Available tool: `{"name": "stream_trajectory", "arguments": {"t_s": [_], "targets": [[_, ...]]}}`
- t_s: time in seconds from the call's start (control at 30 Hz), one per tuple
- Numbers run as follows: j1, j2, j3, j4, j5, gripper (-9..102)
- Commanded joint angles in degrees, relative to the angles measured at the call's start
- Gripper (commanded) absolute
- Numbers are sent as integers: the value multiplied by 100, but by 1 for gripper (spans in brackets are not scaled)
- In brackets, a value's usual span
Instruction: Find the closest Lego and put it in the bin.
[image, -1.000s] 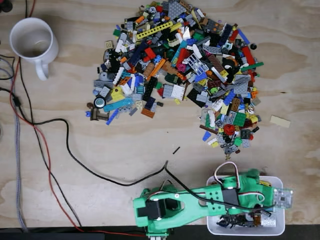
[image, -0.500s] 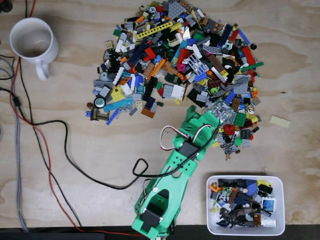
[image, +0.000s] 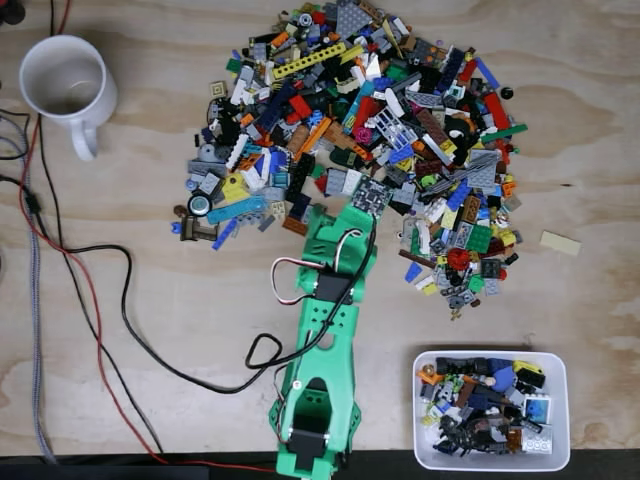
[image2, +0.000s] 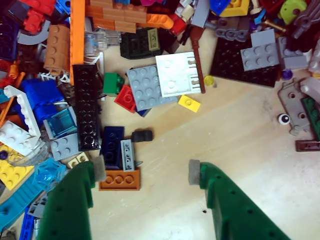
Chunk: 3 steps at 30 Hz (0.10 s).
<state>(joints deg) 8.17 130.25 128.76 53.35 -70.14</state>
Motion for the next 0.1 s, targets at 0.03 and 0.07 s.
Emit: {"name": "stream_trajectory", "arguments": {"t_s": [0.03,0.07], "targets": [[-158,0,-176,-141,62,24],[-158,-26,-176,-158,53,24]]}}
